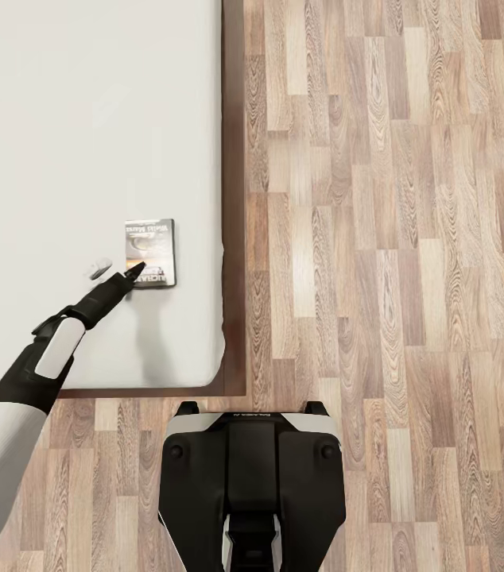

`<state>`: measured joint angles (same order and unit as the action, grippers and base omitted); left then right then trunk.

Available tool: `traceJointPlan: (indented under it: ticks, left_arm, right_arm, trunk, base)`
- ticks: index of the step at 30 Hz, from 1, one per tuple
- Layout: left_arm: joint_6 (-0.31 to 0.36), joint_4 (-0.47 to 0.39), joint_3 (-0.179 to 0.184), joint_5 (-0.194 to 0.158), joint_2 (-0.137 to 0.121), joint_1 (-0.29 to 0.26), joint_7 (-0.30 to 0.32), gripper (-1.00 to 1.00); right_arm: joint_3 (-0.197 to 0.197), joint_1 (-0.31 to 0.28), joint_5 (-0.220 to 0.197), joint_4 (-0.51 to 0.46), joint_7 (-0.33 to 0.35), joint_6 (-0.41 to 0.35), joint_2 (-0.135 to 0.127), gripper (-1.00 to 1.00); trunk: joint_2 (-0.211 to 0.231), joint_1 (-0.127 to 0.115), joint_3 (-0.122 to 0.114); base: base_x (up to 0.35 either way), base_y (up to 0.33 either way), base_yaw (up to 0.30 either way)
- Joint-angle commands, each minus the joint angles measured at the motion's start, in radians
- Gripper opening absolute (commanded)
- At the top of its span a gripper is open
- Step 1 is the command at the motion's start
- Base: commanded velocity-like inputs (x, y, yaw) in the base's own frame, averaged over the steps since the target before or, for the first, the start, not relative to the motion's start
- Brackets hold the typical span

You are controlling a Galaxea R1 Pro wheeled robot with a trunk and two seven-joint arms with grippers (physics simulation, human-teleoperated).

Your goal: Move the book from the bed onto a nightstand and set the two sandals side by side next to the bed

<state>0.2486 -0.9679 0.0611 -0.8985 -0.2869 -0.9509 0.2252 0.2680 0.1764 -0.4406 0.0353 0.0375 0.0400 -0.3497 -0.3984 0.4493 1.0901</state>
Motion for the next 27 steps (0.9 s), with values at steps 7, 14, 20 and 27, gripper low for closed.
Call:
traceJointPlan:
  ticks: [7,14,20,27]
  left_arm:
    - [0.005,0.002,-0.001,0.028,0.019,0.000,0.000,1.00]
    - [0.005,0.006,-0.002,0.039,0.025,0.000,0.000,1.00]
    - [0.005,0.004,-0.002,0.042,0.027,0.000,0.000,1.00]
    - [0.005,0.000,-0.001,0.043,0.027,0.000,0.000,1.00]
  right_arm:
    - [0.008,0.000,-0.010,0.002,0.004,0.004,0.000,1.00]
    - [0.008,0.000,-0.010,0.002,0.004,0.004,0.000,1.00]
    - [0.008,0.000,-0.010,0.002,0.004,0.004,0.000,1.00]
    - [0.008,0.000,-0.010,0.002,0.004,0.004,0.000,1.00]
  trunk:
    - [-0.002,0.001,0.001]
    - [-0.002,0.001,0.001]
    - [-0.002,0.001,0.001]
    - [-0.002,0.001,0.001]
  base:
    - [0.000,0.000,0.000]
    - [0.000,0.000,0.000]
    - [0.000,0.000,0.000]
    - [0.000,0.000,0.000]
